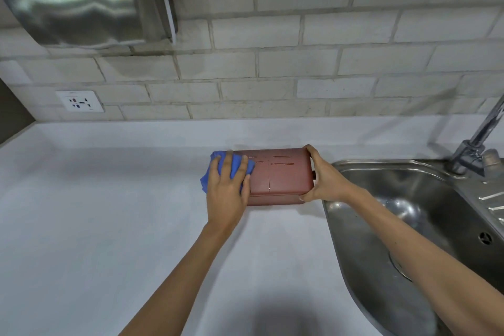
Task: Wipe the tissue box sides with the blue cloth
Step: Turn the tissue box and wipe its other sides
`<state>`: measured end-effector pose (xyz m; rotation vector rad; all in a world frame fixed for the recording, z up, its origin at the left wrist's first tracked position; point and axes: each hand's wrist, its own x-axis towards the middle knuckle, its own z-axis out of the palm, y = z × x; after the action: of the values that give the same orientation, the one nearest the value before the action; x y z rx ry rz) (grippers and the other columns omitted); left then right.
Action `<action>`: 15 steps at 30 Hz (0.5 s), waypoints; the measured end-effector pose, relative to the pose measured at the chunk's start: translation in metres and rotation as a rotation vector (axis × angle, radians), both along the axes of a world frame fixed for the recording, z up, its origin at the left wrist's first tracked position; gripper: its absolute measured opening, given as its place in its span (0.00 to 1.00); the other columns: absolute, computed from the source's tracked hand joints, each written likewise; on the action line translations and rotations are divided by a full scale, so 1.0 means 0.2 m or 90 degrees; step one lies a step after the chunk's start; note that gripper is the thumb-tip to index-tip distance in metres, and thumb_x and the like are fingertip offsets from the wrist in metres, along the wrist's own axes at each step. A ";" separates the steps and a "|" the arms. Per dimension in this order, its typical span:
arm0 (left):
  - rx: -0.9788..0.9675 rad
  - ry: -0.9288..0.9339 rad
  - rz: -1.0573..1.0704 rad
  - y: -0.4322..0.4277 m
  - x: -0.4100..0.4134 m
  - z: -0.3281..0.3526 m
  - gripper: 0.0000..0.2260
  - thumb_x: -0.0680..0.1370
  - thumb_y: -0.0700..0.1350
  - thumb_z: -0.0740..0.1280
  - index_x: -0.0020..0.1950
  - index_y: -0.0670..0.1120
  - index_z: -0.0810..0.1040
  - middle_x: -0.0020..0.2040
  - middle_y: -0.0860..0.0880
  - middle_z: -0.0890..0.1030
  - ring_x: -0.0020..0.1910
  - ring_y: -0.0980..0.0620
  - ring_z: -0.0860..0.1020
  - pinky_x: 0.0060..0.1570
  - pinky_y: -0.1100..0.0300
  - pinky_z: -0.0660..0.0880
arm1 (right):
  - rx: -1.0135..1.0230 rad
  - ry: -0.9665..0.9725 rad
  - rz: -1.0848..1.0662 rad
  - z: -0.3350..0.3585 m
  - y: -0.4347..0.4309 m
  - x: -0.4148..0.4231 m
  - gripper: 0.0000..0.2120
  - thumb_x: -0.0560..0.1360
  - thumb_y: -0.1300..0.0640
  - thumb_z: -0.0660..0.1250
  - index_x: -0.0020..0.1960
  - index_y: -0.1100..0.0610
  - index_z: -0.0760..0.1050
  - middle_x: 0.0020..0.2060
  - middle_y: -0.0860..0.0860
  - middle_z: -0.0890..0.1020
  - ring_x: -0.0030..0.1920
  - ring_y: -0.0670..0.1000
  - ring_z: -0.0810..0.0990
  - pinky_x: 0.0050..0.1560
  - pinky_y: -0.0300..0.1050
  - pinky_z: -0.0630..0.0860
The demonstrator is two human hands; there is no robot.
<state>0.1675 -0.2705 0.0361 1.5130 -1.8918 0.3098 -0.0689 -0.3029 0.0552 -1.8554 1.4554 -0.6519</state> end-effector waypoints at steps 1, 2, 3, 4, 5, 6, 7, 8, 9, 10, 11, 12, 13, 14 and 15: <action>-0.022 -0.038 -0.039 0.04 0.03 -0.04 0.15 0.76 0.44 0.65 0.61 0.43 0.80 0.63 0.37 0.78 0.62 0.32 0.74 0.60 0.43 0.75 | 0.005 0.000 0.001 0.00 -0.01 0.00 0.51 0.53 0.60 0.78 0.67 0.44 0.54 0.57 0.53 0.72 0.54 0.59 0.76 0.50 0.59 0.79; -0.044 -0.069 -0.072 0.08 0.07 -0.08 0.15 0.77 0.46 0.63 0.61 0.43 0.80 0.63 0.37 0.78 0.62 0.32 0.75 0.59 0.42 0.75 | 0.011 0.001 0.001 0.00 -0.01 0.00 0.51 0.53 0.60 0.78 0.67 0.43 0.53 0.57 0.53 0.72 0.54 0.59 0.77 0.50 0.59 0.80; -0.060 -0.090 -0.092 0.10 0.12 -0.10 0.16 0.78 0.49 0.60 0.60 0.44 0.81 0.62 0.37 0.79 0.61 0.32 0.75 0.57 0.41 0.76 | 0.014 0.001 0.001 0.00 -0.01 0.00 0.51 0.53 0.60 0.78 0.67 0.42 0.53 0.57 0.53 0.72 0.54 0.59 0.77 0.50 0.58 0.80; -0.068 -0.098 -0.089 0.10 0.16 -0.10 0.18 0.80 0.51 0.57 0.60 0.44 0.81 0.62 0.37 0.79 0.60 0.31 0.75 0.56 0.40 0.76 | 0.015 0.001 0.000 0.00 -0.01 0.00 0.51 0.53 0.60 0.78 0.68 0.43 0.53 0.57 0.52 0.72 0.54 0.58 0.77 0.50 0.57 0.80; -0.066 -0.081 -0.064 0.08 0.19 -0.08 0.19 0.80 0.52 0.56 0.60 0.45 0.81 0.63 0.36 0.78 0.59 0.30 0.75 0.56 0.40 0.75 | 0.015 0.000 0.001 0.00 -0.01 0.00 0.52 0.53 0.60 0.78 0.69 0.44 0.53 0.57 0.51 0.72 0.54 0.58 0.77 0.51 0.56 0.80; -0.045 -0.039 -0.030 0.05 0.20 -0.05 0.18 0.80 0.51 0.57 0.61 0.45 0.81 0.64 0.34 0.76 0.60 0.29 0.73 0.57 0.40 0.73 | 0.016 -0.003 0.003 0.00 -0.01 0.00 0.52 0.53 0.60 0.78 0.69 0.45 0.53 0.57 0.51 0.72 0.54 0.57 0.77 0.51 0.54 0.81; -0.011 0.025 0.000 0.01 0.17 -0.02 0.16 0.79 0.48 0.60 0.62 0.45 0.79 0.66 0.34 0.74 0.61 0.30 0.72 0.58 0.42 0.72 | 0.016 -0.012 0.005 -0.01 -0.02 0.00 0.51 0.54 0.61 0.78 0.68 0.45 0.54 0.57 0.51 0.72 0.54 0.57 0.77 0.50 0.54 0.81; 0.025 0.077 0.027 -0.04 0.14 0.02 0.15 0.79 0.46 0.62 0.64 0.45 0.78 0.67 0.34 0.72 0.63 0.31 0.71 0.60 0.44 0.72 | 0.015 -0.023 0.007 -0.01 -0.02 0.01 0.50 0.54 0.61 0.78 0.67 0.45 0.55 0.56 0.51 0.72 0.54 0.58 0.77 0.49 0.56 0.81; 0.051 0.110 0.046 -0.08 0.09 0.05 0.15 0.79 0.44 0.62 0.66 0.45 0.76 0.68 0.35 0.72 0.63 0.33 0.71 0.61 0.46 0.71 | 0.014 -0.029 0.006 -0.01 -0.02 0.01 0.49 0.54 0.62 0.78 0.66 0.44 0.55 0.56 0.51 0.71 0.54 0.58 0.77 0.48 0.57 0.81; 0.068 0.126 0.066 -0.12 0.04 0.08 0.15 0.80 0.44 0.62 0.66 0.45 0.76 0.68 0.36 0.73 0.62 0.34 0.71 0.60 0.46 0.71 | 0.014 -0.031 0.003 -0.01 -0.02 0.01 0.48 0.54 0.62 0.78 0.65 0.43 0.56 0.56 0.51 0.71 0.53 0.59 0.77 0.48 0.58 0.81; 0.078 0.128 0.080 -0.14 0.01 0.10 0.15 0.80 0.44 0.62 0.66 0.45 0.76 0.66 0.36 0.74 0.60 0.34 0.72 0.59 0.46 0.72 | 0.013 -0.031 0.000 -0.01 -0.02 0.01 0.47 0.54 0.62 0.78 0.64 0.43 0.56 0.56 0.51 0.71 0.53 0.59 0.77 0.47 0.59 0.81; 0.073 0.112 0.087 -0.15 -0.02 0.11 0.15 0.79 0.43 0.63 0.65 0.43 0.77 0.64 0.35 0.76 0.58 0.34 0.73 0.58 0.45 0.73 | 0.010 -0.032 -0.001 -0.01 -0.02 0.01 0.46 0.54 0.61 0.78 0.63 0.42 0.57 0.55 0.52 0.72 0.54 0.60 0.77 0.47 0.60 0.81; 0.062 0.090 0.088 -0.13 -0.03 0.10 0.15 0.78 0.43 0.64 0.64 0.42 0.78 0.62 0.34 0.77 0.56 0.33 0.75 0.57 0.44 0.75 | 0.008 -0.033 0.000 -0.01 -0.02 0.01 0.46 0.54 0.61 0.78 0.63 0.42 0.57 0.55 0.52 0.72 0.54 0.60 0.77 0.46 0.60 0.81; 0.047 0.060 0.080 -0.10 -0.04 0.09 0.15 0.77 0.42 0.65 0.63 0.41 0.79 0.60 0.33 0.78 0.55 0.32 0.76 0.57 0.42 0.75 | 0.007 -0.031 0.003 0.00 -0.02 0.01 0.46 0.54 0.60 0.78 0.63 0.42 0.57 0.55 0.51 0.72 0.54 0.60 0.77 0.46 0.60 0.81; 0.029 0.025 0.055 -0.05 -0.04 0.05 0.15 0.76 0.42 0.65 0.62 0.41 0.79 0.60 0.34 0.79 0.56 0.32 0.77 0.58 0.40 0.75 | 0.005 -0.028 0.006 0.00 -0.02 0.01 0.47 0.53 0.60 0.78 0.64 0.42 0.57 0.56 0.51 0.72 0.54 0.59 0.77 0.46 0.60 0.81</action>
<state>0.1599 -0.2814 0.0464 1.6224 -1.8181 0.2751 -0.0679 -0.3074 0.0546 -1.8302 1.4182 -0.6765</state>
